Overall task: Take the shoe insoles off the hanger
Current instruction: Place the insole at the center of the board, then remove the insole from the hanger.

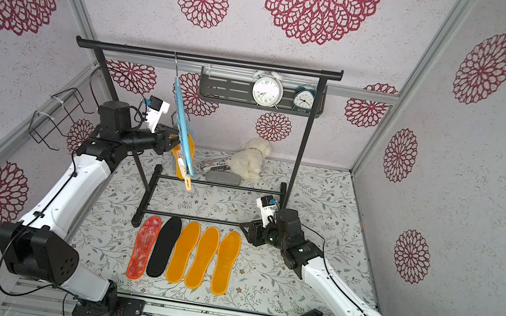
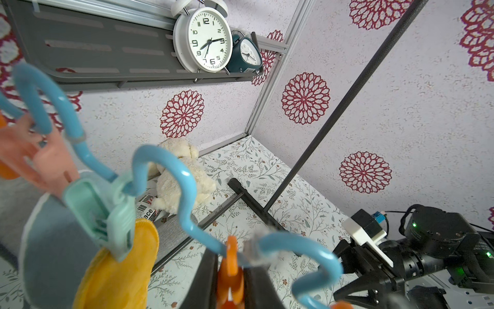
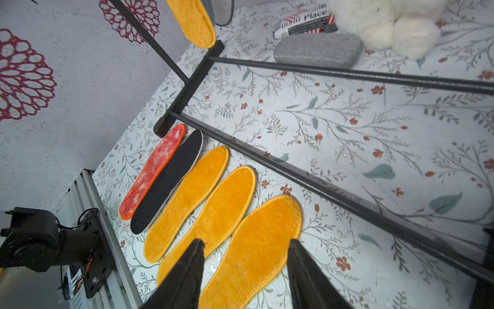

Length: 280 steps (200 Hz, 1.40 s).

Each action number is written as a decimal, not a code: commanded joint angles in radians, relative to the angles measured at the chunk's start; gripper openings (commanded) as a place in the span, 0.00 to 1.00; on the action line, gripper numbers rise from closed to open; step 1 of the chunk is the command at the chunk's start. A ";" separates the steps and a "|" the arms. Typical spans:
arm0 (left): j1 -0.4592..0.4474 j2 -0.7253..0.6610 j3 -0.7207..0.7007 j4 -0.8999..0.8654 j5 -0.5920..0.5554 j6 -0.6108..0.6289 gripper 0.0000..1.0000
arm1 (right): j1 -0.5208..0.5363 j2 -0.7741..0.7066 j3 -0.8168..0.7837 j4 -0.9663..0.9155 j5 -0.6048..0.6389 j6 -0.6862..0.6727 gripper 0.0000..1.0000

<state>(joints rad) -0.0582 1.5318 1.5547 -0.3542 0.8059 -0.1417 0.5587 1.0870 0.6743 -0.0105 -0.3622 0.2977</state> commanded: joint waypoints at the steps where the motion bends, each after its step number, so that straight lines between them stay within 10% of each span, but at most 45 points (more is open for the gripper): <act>1: 0.008 0.001 -0.005 -0.084 -0.021 0.001 0.31 | -0.003 -0.031 0.002 0.057 -0.046 -0.069 0.53; 61: 0.009 -0.131 -0.091 -0.149 -0.163 0.042 1.00 | -0.004 -0.051 -0.011 0.070 -0.050 -0.093 0.53; 185: -0.002 -1.119 -0.901 -0.260 -0.747 -0.016 0.97 | -0.013 -0.199 -0.174 0.135 -0.010 -0.101 0.54; 280: -0.002 -1.050 -0.892 -0.255 -0.739 -0.038 0.97 | -0.012 -0.160 -0.268 0.318 -0.084 -0.091 0.54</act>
<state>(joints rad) -0.0559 0.4904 0.6445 -0.6121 0.0593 -0.1703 0.5522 0.8768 0.3733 0.1806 -0.3992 0.2184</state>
